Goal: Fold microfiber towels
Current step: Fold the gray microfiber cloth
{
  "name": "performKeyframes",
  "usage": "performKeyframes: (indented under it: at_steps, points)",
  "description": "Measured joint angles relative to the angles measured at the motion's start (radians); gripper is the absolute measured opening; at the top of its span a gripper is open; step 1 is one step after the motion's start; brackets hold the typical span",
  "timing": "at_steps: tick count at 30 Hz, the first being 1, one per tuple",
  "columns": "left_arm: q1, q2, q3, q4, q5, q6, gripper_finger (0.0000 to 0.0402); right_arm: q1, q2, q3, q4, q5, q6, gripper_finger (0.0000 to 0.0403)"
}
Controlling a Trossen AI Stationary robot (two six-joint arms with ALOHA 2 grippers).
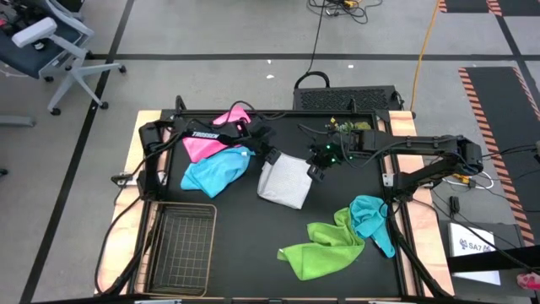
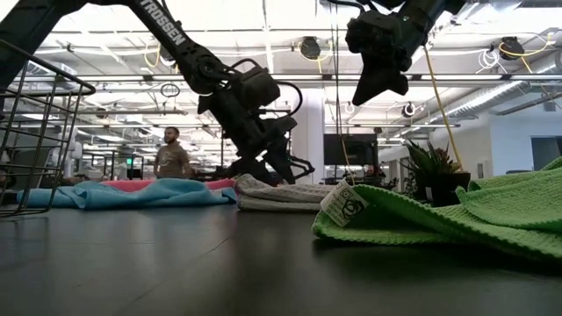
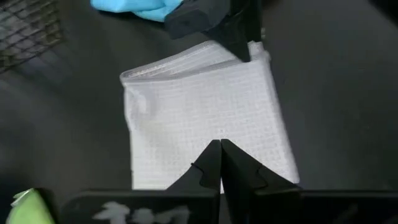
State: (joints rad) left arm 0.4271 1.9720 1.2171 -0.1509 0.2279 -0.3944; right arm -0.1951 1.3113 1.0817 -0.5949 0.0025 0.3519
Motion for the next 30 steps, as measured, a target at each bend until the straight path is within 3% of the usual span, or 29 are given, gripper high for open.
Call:
performKeyframes:
  at_steps: [30]
  points:
    - [0.001,0.027,0.000,0.051,0.041,-0.002,0.0218,0.000,0.000,0.000,0.020,0.001,0.003,0.0000]
